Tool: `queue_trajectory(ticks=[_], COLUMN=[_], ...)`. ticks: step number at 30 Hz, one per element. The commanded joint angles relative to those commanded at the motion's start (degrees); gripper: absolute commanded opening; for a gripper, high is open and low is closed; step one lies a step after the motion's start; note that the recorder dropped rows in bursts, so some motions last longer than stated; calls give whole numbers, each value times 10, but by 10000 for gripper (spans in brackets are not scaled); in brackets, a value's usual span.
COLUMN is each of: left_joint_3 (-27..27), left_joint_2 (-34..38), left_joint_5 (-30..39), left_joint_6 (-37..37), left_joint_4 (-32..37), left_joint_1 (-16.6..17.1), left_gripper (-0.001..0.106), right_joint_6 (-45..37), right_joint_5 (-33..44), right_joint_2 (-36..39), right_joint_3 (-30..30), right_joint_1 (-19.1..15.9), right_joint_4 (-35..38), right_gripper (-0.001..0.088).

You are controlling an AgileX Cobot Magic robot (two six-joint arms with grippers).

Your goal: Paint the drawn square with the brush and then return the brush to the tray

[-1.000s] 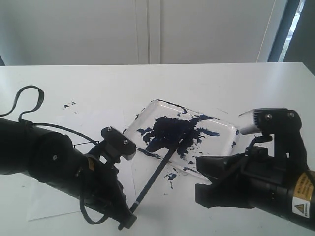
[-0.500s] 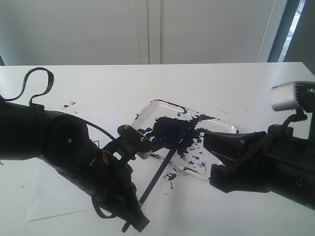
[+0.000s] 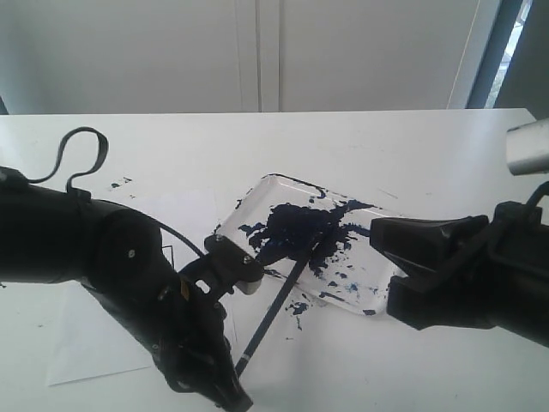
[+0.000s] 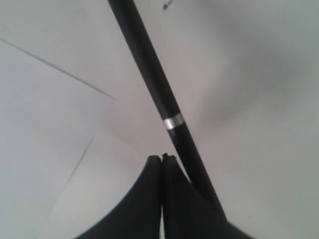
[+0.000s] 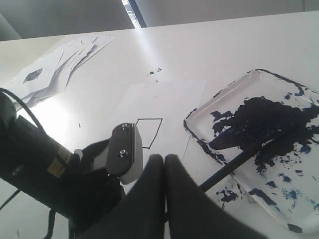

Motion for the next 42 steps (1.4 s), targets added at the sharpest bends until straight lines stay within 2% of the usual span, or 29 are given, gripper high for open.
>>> queue_trajectory(ticks=[8,18,24,28,34,42], left_joint_3=[-26,-53,-68,-78,-101,-155], left_joint_2=[4,5,7,17,16,16], left_joint_5=[19,42,45,50,50,74], left_joint_6=[19,150,157,145,55,38], left_joint_4=[-40,-202,-221,-170,-50,-22], left_joint_1=[0,0,-5,-17,-17,-17], left_gripper=[0,0,0,0,0,0], right_joint_6=[0,0,0,0,-1,-1], right_joint_5=[0,0,-1,-2,6,11], right_joint_2=[0,0,0,0,0,-1], right_joint_3=[0,0,0,0,0,0], right_joint_1=[0,0,0,0,0,0], right_joint_4=[0,-4,-4,-4,-16,-19], right_gripper=[0,0,0,0,0,0])
